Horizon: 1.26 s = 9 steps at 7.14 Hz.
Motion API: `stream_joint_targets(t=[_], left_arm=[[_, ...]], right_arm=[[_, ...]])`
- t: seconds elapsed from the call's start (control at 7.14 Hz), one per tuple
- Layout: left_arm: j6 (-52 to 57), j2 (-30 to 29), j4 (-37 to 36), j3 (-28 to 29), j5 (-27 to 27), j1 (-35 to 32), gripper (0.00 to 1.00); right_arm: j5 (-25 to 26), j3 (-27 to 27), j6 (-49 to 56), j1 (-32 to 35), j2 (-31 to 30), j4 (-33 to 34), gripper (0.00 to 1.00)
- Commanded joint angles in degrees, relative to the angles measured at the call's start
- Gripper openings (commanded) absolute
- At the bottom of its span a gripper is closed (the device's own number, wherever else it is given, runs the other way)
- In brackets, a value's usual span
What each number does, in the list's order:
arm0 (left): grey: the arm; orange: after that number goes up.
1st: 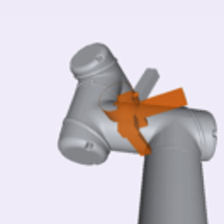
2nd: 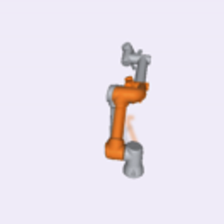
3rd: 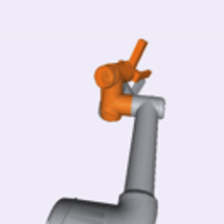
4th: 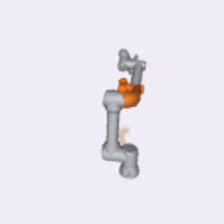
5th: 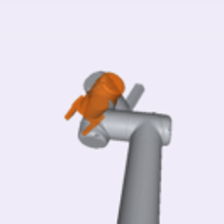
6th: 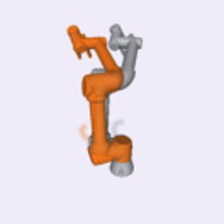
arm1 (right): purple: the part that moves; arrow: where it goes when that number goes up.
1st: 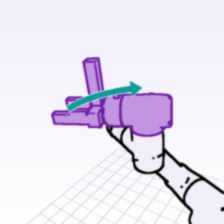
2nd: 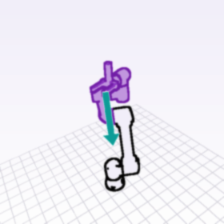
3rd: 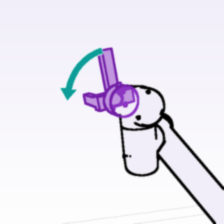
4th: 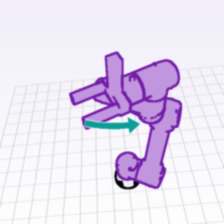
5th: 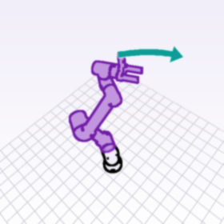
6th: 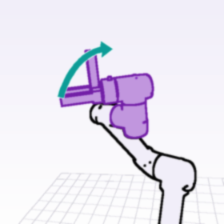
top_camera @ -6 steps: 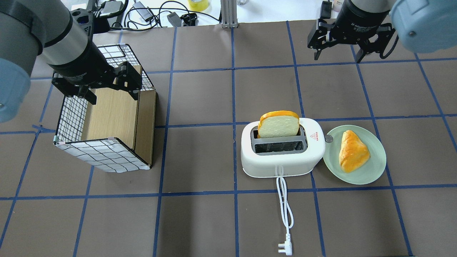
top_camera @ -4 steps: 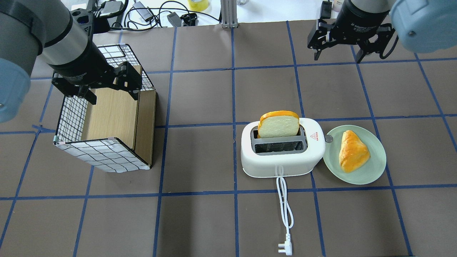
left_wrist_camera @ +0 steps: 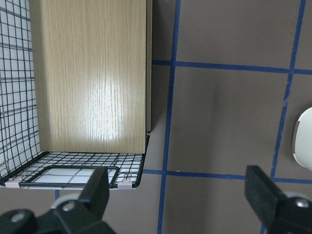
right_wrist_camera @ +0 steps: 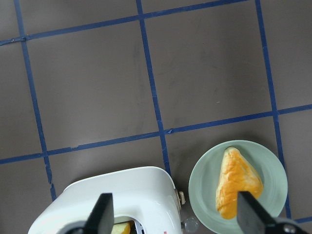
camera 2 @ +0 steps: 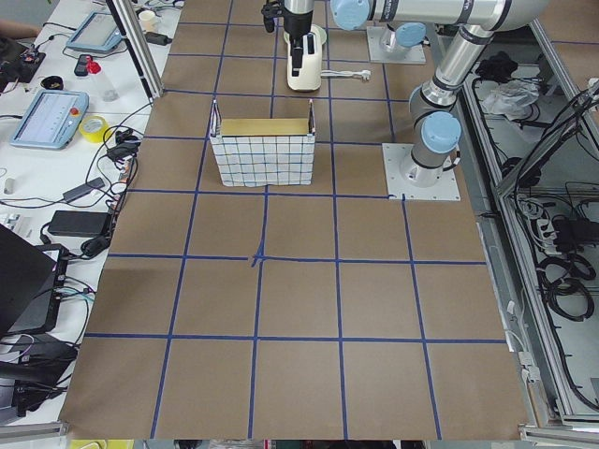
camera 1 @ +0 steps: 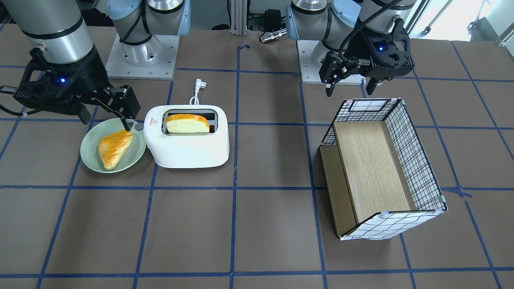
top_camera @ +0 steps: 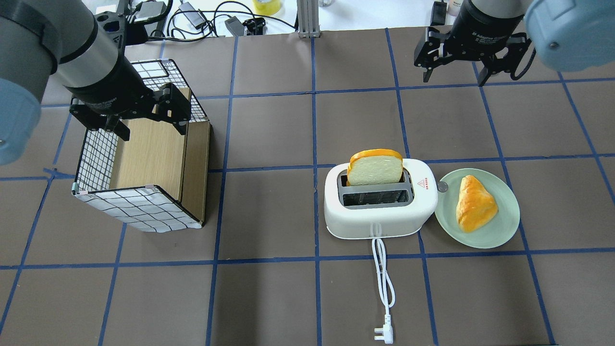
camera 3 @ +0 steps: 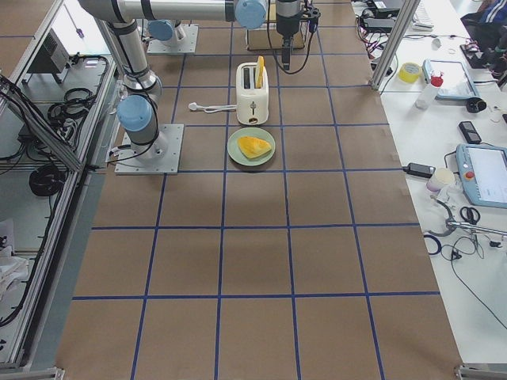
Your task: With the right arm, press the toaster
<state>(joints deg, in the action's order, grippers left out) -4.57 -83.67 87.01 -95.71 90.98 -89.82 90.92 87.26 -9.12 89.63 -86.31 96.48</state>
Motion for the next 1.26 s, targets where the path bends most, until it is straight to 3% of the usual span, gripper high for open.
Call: stream_joint_targets(t=[0.0,0.28,0.56,0.7,0.98,1.12], left_arm=[[0.0,0.0,0.0,0.0,-0.01,0.0,1.0],[0.0,0.0,0.0,0.0,-0.01,0.0,1.0],[0.0,0.0,0.0,0.0,-0.01,0.0,1.0],[0.0,0.0,0.0,0.0,0.08,0.0,1.0],[0.0,0.0,0.0,0.0,0.08,0.0,1.0],[0.0,0.0,0.0,0.0,0.08,0.0,1.0]], right_arm=[[-3.7,0.19,1.64,-2.07,0.26,-3.9,0.32],[-11.25,0.19,2.53,-6.11,0.18,-10.13,0.0],[-19.86,0.71,9.24,-11.9,0.18,-17.61,0.0],[-22.86,2.2,20.18,-16.63,0.18,-22.69,0.0],[-32.69,9.2,34.55,-26.39,0.18,-27.39,0.0],[-34.47,13.33,42.01,-28.35,0.53,-27.4,0.0]])
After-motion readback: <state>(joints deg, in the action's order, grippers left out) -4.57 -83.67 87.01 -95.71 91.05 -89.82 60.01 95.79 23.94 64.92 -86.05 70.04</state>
